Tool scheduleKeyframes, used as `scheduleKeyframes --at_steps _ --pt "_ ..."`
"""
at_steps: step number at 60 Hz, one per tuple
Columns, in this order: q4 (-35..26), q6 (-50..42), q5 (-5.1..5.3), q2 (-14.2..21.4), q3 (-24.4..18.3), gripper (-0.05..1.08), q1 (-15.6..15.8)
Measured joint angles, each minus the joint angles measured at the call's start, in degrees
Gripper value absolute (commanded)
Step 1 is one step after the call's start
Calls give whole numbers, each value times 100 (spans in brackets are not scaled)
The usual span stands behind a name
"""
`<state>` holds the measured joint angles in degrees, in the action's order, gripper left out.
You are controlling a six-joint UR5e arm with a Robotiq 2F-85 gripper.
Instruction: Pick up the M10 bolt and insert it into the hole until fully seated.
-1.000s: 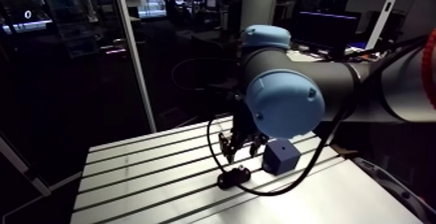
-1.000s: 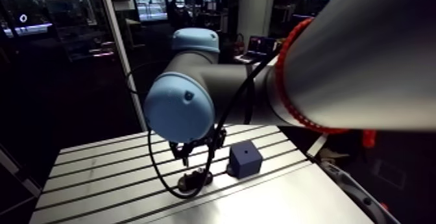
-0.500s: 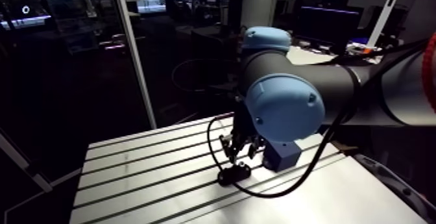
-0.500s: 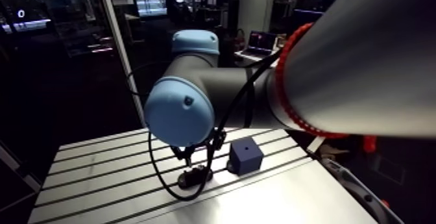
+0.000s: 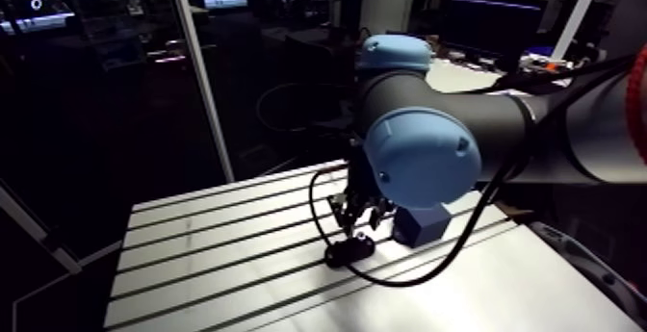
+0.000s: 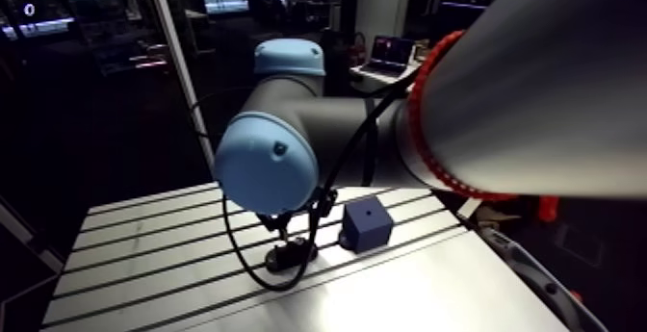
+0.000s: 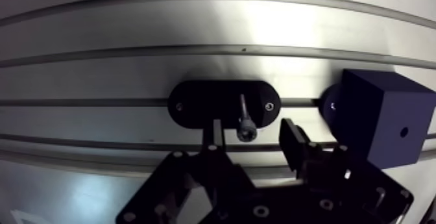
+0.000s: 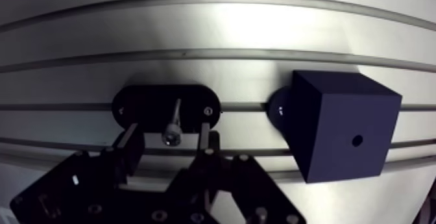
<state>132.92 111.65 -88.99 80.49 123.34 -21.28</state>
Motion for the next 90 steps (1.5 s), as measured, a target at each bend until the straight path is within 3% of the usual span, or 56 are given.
scheduleKeyframes --at_steps 18,90 --pt "5 -14 -84 -15 -2 46 79" --pt "90 -22 -183 -138 1 52 105"
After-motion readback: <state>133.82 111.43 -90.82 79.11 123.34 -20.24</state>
